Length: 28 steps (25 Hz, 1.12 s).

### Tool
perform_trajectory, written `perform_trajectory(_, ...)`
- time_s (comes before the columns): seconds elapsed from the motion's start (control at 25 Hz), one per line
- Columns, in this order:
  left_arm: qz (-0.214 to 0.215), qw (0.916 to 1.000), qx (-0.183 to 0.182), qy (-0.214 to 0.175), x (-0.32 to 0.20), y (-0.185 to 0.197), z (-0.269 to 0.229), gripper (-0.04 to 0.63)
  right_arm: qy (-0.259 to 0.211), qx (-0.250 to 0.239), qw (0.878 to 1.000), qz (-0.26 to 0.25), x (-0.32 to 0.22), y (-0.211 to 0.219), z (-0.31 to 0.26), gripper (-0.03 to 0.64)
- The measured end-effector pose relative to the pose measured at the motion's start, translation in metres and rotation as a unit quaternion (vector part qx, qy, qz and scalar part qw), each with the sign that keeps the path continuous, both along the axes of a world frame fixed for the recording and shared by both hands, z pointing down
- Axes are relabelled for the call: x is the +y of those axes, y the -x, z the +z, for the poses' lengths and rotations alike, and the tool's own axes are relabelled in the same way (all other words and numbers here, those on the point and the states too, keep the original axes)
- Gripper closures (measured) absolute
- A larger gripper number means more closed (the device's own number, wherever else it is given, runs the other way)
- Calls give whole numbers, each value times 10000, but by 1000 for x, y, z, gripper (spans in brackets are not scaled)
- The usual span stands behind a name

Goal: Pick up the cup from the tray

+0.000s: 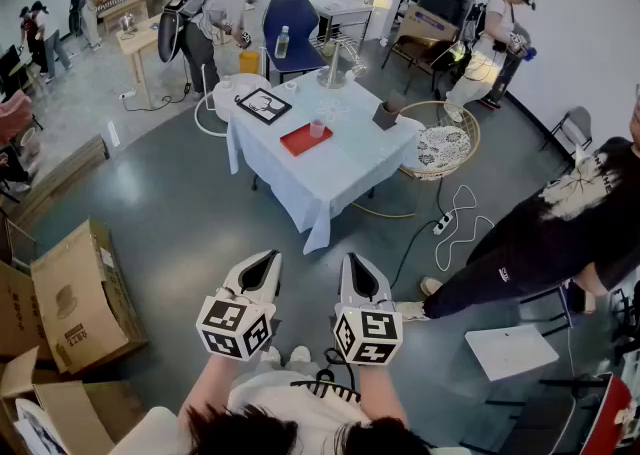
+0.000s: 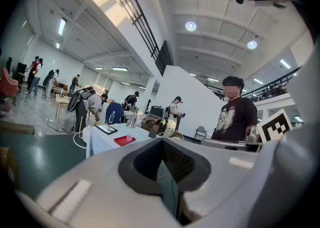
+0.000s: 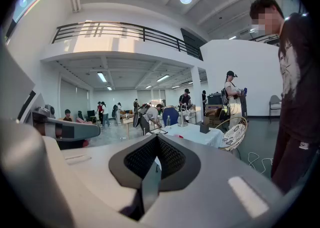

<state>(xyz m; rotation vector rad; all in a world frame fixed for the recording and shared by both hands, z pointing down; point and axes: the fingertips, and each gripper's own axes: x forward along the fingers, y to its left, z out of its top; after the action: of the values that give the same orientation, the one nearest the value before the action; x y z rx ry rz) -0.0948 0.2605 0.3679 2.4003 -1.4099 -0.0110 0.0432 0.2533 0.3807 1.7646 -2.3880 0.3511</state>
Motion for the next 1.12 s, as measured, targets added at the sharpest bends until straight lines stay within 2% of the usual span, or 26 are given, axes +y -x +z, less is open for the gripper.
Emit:
perform_trajectory(0.6, -9, 10000, -40, -37, 2, -1, 1, 595, -86, 86, 9999, -25, 4, 1, -2, 592)
perform_trajectory(0.8, -20, 10000, -42, -61, -1, -3, -4, 595, -154, -98, 9998, -72, 2, 2, -8, 591)
perform_trajectory(1.0, -56, 9999, -72, -86, -5, -6, -6, 595, -195, 173, 9992, -317, 2, 3, -8, 589)
perform_trajectory(1.12, -40, 9999, -95, -50, -9, -11, -5, 595, -147, 57, 9995, -281, -2, -3, -6, 589)
